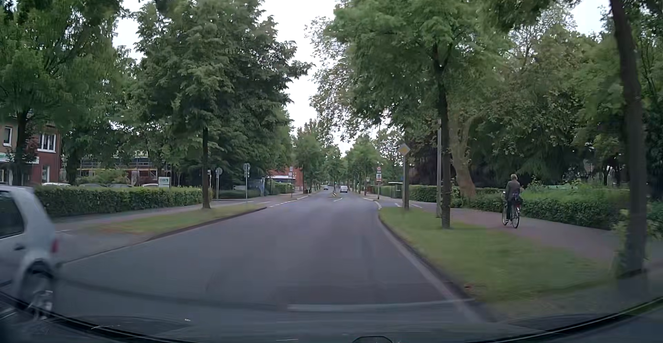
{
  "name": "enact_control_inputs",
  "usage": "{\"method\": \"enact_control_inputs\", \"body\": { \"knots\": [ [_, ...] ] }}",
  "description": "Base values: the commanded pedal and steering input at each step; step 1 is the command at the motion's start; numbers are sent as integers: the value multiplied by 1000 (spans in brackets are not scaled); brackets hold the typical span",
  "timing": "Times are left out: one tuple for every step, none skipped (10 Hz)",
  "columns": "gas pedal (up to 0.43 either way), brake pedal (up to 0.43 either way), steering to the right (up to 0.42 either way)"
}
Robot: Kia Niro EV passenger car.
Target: Follow the waypoints while adhering to traffic rules and regulations
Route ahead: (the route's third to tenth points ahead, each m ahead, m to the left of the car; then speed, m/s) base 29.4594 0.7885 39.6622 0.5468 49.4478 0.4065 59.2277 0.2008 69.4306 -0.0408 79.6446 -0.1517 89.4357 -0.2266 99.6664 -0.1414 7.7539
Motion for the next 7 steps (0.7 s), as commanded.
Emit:
{"method": "enact_control_inputs", "body": {
  "knots": [
    [138, 0, -4],
    [138, 0, -4],
    [138, 0, -5],
    [138, 0, -4],
    [138, 0, -2],
    [118, 0, 5],
    [110, 0, 10]
  ]
}}
